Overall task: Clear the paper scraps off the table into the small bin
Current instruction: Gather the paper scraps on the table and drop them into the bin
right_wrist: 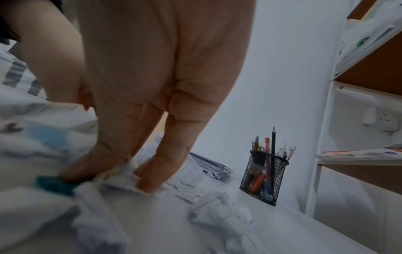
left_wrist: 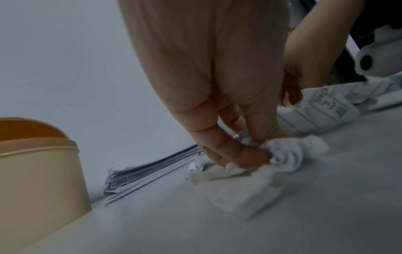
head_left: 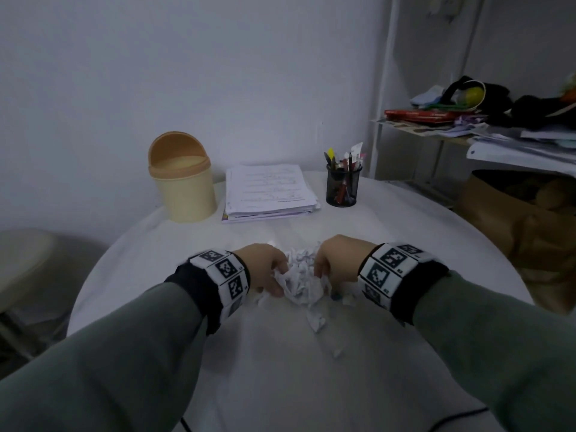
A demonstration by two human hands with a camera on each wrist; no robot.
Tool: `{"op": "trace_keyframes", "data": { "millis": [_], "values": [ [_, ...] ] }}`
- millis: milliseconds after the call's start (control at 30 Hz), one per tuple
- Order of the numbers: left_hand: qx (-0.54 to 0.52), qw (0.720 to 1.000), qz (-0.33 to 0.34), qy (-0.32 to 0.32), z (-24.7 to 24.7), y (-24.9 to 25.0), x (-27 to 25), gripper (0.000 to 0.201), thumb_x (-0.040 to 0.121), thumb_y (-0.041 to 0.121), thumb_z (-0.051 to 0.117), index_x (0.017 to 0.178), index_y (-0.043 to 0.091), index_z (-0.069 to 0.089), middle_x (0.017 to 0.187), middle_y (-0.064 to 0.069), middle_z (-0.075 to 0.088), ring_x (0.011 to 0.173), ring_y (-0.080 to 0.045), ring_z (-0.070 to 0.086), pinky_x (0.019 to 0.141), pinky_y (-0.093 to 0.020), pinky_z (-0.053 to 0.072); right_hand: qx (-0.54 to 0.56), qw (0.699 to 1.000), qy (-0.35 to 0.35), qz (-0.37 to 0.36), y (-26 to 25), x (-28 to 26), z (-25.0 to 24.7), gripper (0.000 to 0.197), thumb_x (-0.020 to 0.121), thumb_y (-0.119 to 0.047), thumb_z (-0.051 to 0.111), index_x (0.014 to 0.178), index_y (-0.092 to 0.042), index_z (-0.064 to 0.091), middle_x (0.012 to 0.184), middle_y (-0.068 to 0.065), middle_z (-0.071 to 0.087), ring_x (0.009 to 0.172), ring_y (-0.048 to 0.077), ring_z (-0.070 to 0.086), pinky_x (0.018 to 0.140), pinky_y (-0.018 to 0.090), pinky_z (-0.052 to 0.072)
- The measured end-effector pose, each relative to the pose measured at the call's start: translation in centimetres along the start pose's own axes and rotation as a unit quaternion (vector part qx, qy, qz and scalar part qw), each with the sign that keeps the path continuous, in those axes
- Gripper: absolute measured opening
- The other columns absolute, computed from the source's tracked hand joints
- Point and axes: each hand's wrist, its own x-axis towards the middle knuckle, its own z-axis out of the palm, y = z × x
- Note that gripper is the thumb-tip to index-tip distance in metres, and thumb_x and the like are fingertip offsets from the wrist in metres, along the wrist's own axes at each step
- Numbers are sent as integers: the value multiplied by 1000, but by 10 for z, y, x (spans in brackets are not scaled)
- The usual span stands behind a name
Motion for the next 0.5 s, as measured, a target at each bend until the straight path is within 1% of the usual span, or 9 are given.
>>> {"op": "trace_keyframes", "data": {
  "millis": [67, 133, 200, 267, 333, 367, 433, 467, 500],
  "values": [
    [-8, 1000, 0, -3, -1, 0, 1, 29, 77, 17, 76, 99, 18, 58, 97, 2, 51, 78, -21, 58, 56, -21, 49, 8, 1000, 1, -1, 1, 2, -3, 38, 73, -19, 78, 110, -19, 71, 113, 3, 69, 103, 21, 64, 87, 26, 50],
    [6, 1000, -3, -8, -1, 2, 1, 28, 78, 18, 75, 100, 15, 58, 88, 2, 53, 73, -22, 57, 62, -27, 49, 22, 1000, 9, 3, 2, 2, -4, 35, 72, -21, 79, 106, -18, 74, 110, 2, 71, 100, 20, 66, 84, 25, 51],
    [15, 1000, -5, -10, -1, 3, 2, 27, 79, 18, 75, 96, 15, 54, 96, -6, 59, 71, -23, 57, 66, -27, 48, 29, 999, 21, 9, 2, 2, -5, 33, 71, -22, 79, 104, -17, 75, 108, 3, 73, 97, 20, 68, 85, 27, 55],
    [30, 999, -3, -10, -1, 6, 2, 27, 80, 19, 74, 91, 15, 50, 110, -12, 63, 71, -23, 57, 61, -25, 48, 34, 999, 34, 17, 2, 1, -3, 30, 72, -20, 78, 102, -15, 75, 105, 5, 74, 95, 22, 68, 85, 32, 57],
    [56, 998, -7, -14, -2, 9, 0, 26, 81, 19, 73, 91, 14, 50, 111, -13, 64, 61, -21, 56, 49, -15, 43, 38, 998, 47, 23, 1, -1, 0, 27, 74, -18, 76, 100, -13, 76, 103, 7, 74, 93, 23, 69, 83, 33, 57],
    [70, 997, -10, -12, -2, 11, 0, 23, 82, 19, 73, 93, 13, 53, 112, -13, 64, 54, -16, 52, 46, -11, 38, 40, 997, 54, 25, 1, -1, 2, 26, 74, -17, 76, 100, -12, 76, 101, 8, 74, 90, 23, 68, 81, 31, 56],
    [102, 995, -13, -4, -4, 17, -3, 26, 83, 17, 70, 106, 8, 61, 112, -11, 62, 51, -5, 41, 43, -8, 32, 44, 996, 65, 35, 0, -4, 4, 23, 74, -14, 75, 96, -10, 76, 94, 11, 73, 80, 22, 64, 77, 30, 53],
    [111, 994, -12, 0, -5, 20, -6, 31, 84, 16, 69, 113, 5, 62, 113, -11, 61, 52, -4, 39, 40, -7, 32, 48, 996, 69, 41, 0, -7, 3, 20, 75, -13, 74, 94, -8, 76, 90, 13, 71, 76, 22, 60, 75, 30, 52],
    [107, 994, -13, 0, -4, 21, -8, 34, 84, 14, 68, 117, 4, 62, 117, -11, 62, 54, -7, 41, 35, -4, 31, 52, 995, 73, 47, 1, -10, 3, 17, 75, -12, 73, 92, -7, 76, 88, 14, 70, 75, 23, 59, 75, 29, 52]
  ]
}}
